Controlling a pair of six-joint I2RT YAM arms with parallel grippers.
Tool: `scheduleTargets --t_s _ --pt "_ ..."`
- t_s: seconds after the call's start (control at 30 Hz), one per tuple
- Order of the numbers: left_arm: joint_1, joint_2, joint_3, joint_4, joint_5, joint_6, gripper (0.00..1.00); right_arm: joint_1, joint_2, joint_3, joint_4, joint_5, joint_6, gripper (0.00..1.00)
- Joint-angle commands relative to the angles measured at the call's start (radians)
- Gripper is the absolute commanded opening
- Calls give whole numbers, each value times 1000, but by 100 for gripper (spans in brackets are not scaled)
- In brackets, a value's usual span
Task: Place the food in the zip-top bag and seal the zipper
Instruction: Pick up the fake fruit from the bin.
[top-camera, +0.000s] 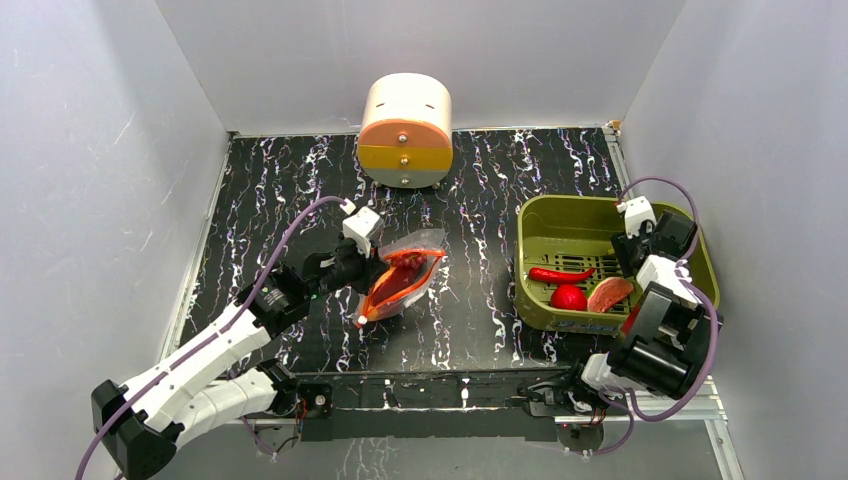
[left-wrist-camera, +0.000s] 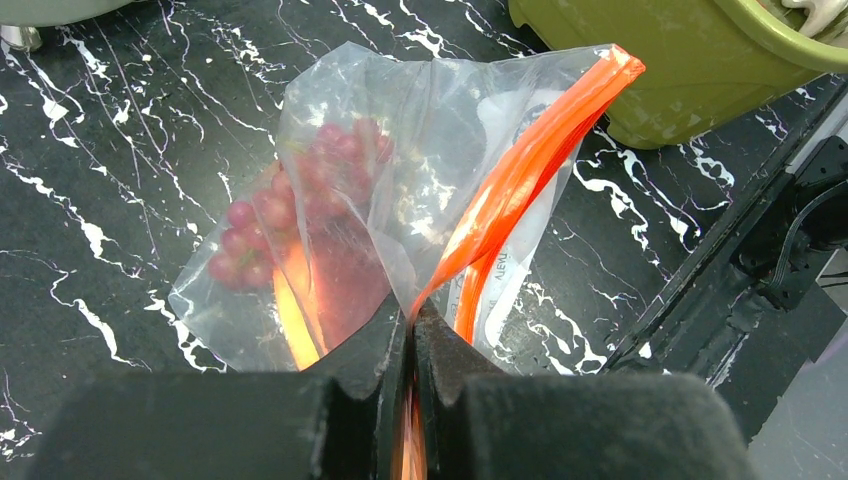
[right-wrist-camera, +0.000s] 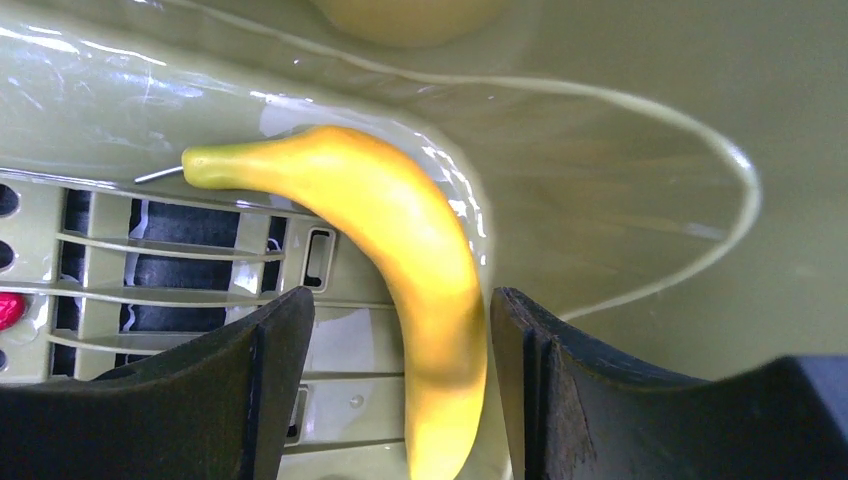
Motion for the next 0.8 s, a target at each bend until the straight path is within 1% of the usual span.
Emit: scheduleTargets --t_s 0.0,0.07,0.2,0.4,0.47,0.57,0.67,0.77 --pt "-4 -23 4 13 -2 -5 4 -3 15 -38 117 10 -24 63" --pt "-4 -25 7 18 -9 3 4 -1 30 -41 117 -16 -63 62" --pt "-4 -18 18 22 -30 15 4 0 83 -16 103 -8 -95 59" --pt "-4 -6 15 31 -15 6 4 4 149 18 68 -54 -107 48" --pt "-4 1 10 43 -13 8 4 4 151 8 68 -64 -109 41" --pt "-4 10 7 57 -13 14 4 5 142 -20 76 -61 -116 27" --pt "-4 12 9 54 -13 24 4 4 109 -53 93 -55 -106 18" --pt "-4 12 16 39 -31 58 4 4 52 -69 95 -68 -79 12"
